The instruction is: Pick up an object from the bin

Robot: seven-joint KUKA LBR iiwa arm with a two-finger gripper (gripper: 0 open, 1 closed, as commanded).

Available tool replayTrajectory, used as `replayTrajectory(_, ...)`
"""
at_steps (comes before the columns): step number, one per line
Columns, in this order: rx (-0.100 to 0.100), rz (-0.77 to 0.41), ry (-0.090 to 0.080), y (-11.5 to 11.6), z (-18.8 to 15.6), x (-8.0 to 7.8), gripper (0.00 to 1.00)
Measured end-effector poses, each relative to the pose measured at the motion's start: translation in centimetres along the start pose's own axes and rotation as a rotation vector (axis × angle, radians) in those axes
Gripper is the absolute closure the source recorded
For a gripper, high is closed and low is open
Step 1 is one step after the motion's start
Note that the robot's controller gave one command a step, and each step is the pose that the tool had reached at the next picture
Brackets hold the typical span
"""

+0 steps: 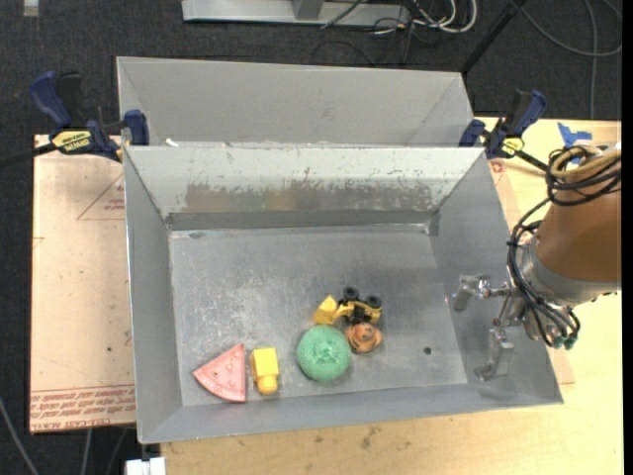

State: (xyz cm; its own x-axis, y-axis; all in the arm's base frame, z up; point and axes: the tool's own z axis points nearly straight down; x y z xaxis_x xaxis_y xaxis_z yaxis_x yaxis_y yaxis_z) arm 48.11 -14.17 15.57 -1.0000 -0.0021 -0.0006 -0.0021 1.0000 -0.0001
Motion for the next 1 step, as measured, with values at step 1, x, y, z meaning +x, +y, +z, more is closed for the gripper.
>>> replayTrajectory(1, 0.0, 0.0, 0.0, 0.0, 0.0, 0.0, 0.0)
